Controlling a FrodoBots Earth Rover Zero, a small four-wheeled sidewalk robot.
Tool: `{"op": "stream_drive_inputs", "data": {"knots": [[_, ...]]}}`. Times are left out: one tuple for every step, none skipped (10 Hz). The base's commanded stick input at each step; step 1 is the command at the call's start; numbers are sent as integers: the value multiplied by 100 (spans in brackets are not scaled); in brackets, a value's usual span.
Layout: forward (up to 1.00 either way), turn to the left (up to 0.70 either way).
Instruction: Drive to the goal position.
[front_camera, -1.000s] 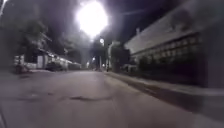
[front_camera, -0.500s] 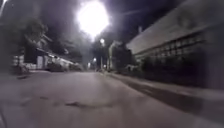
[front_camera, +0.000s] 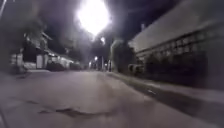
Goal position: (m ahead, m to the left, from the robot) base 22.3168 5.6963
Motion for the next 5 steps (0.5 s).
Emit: {"op": "stream_drive_inputs", "data": {"knots": [[70,0],[70,0],[70,0],[70,0],[70,0]]}}
